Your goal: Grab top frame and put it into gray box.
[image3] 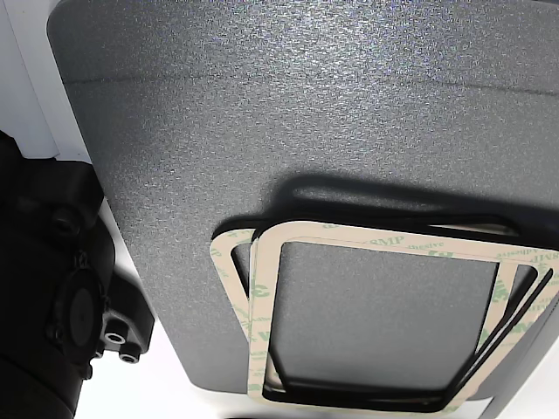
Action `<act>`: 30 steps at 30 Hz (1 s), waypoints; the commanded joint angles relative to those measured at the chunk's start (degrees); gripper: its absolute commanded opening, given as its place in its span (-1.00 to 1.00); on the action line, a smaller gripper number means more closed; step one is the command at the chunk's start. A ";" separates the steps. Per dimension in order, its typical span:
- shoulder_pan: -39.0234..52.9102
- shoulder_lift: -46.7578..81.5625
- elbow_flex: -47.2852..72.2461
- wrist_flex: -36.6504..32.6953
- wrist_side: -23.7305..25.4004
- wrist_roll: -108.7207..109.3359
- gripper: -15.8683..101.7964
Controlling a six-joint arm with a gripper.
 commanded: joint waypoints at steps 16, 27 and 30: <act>-0.88 0.53 -2.37 0.62 -0.26 0.18 -0.93; -0.79 0.26 -2.64 0.62 -0.26 -0.53 -0.85; -0.79 0.26 -2.81 0.44 -0.09 -0.70 0.72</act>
